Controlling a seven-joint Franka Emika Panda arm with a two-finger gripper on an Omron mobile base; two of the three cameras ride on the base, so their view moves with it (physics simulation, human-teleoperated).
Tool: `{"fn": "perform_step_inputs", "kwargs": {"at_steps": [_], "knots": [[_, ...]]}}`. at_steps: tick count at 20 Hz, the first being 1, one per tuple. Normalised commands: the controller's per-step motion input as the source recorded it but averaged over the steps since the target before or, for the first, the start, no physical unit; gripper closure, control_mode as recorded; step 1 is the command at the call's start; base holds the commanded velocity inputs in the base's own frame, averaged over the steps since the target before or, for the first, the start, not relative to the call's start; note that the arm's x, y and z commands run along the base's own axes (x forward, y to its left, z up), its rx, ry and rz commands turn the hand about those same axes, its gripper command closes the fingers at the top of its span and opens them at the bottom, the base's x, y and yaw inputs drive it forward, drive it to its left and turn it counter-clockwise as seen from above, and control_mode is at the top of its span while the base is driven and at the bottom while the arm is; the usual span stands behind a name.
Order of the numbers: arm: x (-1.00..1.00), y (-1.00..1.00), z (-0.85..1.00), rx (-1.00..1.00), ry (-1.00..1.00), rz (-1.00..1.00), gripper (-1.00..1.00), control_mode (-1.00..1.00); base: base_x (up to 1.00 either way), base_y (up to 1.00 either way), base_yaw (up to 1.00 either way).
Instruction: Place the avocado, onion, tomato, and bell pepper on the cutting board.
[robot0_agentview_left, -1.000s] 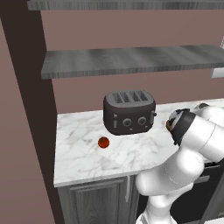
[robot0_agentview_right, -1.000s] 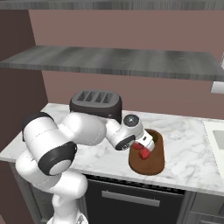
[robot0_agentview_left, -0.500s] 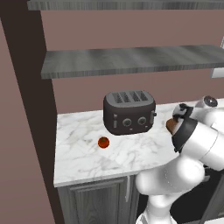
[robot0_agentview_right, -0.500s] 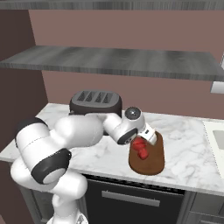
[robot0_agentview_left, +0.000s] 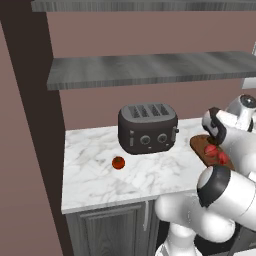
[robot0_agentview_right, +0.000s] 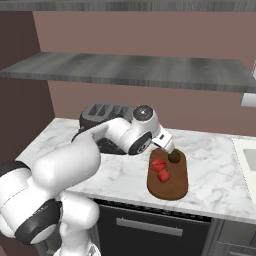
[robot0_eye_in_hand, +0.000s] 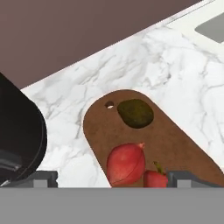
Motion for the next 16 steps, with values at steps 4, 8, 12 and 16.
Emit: {"fn": "perform_step_inputs", "kwargs": {"at_steps": [4,8,12,16], "knots": [[-0.87,0.34,0.50,-0.02,-0.19,0.00,-1.00,-1.00,0.00,0.00,0.00],[-0.92,0.44,0.46,-0.03,-0.20,0.00,-1.00,-1.00,0.00,0.00,0.00],[-0.94,0.62,0.44,-0.06,-0.18,0.00,-1.00,-1.00,0.00,0.00,0.00],[-0.93,0.80,0.46,-0.09,-0.16,0.00,-1.00,-1.00,0.00,0.00,0.00]]}}
